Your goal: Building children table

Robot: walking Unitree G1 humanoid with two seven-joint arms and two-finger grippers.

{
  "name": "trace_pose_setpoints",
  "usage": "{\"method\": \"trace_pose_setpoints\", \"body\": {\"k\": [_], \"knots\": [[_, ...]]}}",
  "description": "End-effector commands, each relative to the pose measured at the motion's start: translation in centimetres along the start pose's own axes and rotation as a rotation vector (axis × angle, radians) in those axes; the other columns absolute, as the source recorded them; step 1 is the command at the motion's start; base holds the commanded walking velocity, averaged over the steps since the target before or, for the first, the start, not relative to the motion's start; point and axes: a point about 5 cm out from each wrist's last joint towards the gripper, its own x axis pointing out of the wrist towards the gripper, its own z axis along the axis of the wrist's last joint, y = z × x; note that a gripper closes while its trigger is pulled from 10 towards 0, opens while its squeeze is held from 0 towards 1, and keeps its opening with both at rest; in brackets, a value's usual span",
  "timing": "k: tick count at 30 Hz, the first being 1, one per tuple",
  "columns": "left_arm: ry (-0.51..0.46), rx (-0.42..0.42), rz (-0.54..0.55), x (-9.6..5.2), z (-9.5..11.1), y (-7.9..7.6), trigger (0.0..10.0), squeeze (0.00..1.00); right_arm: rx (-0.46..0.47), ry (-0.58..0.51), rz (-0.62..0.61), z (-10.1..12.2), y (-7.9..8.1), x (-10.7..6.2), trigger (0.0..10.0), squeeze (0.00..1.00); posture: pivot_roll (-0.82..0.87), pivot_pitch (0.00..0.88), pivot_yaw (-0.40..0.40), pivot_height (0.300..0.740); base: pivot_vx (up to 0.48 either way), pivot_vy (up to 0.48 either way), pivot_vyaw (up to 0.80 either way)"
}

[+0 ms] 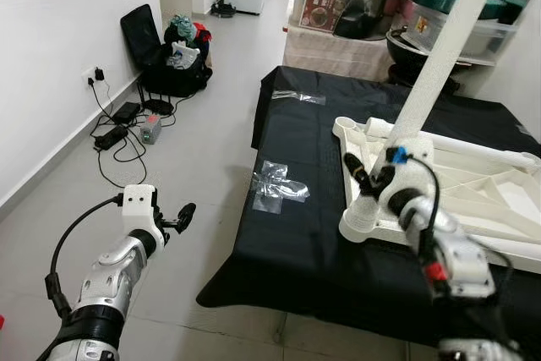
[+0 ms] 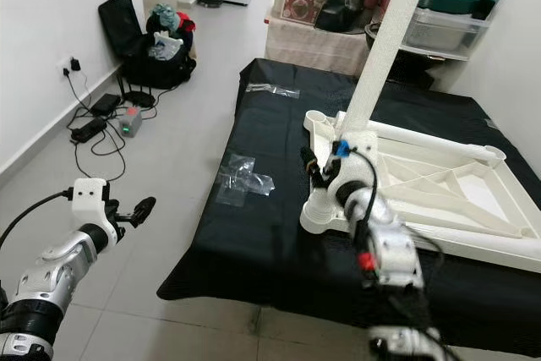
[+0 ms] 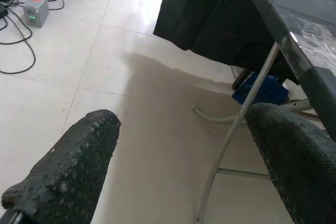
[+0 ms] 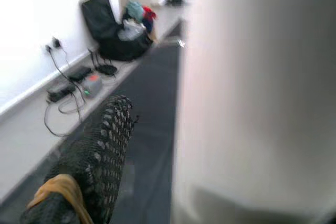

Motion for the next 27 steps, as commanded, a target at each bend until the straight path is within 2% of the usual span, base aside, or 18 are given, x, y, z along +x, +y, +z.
{"method": "trace_pose_setpoints", "body": {"k": [1,2,5,10,11,15,27], "knots": [[0.011,0.022,-0.011,0.2,0.0,-0.1,10.0,0.00,0.022,0.019,0.057,-0.4,-0.1,0.4,10.0,0.00,0.08,0.000,-0.106,0.740,0.000,0.000,0.00],[0.011,0.022,-0.011,0.2,0.0,-0.1,10.0,0.00,0.022,0.019,0.057,-0.4,-0.1,0.4,10.0,0.00,0.08,0.000,-0.106,0.740,0.000,0.000,0.00],[0.011,0.030,-0.021,0.3,0.0,-0.2,10.0,0.00,-0.010,0.030,0.221,0.3,0.9,2.2,10.0,0.00,0.10,0.000,-0.121,0.740,0.000,0.000,0.00],[0.011,0.034,-0.015,0.2,0.1,0.0,10.0,0.00,-0.006,0.022,0.233,0.9,0.9,3.2,10.0,0.00,0.11,0.000,-0.131,0.740,0.000,0.000,0.00],[0.011,0.037,-0.010,0.1,-0.1,0.1,10.0,0.00,0.005,0.008,0.261,1.3,1.2,3.7,0.0,0.00,0.12,0.000,-0.141,0.740,0.000,0.000,0.00],[0.015,0.038,-0.006,-0.1,-0.3,0.3,10.0,0.00,0.011,-0.003,0.293,1.4,1.3,3.8,0.0,0.00,0.13,0.000,-0.143,0.740,0.000,0.000,0.00],[0.029,0.043,-0.013,-0.1,-0.7,0.1,10.0,0.00,0.012,0.008,0.217,0.1,0.0,3.5,0.0,0.00,0.11,0.000,-0.123,0.740,0.000,0.000,0.00]]}}
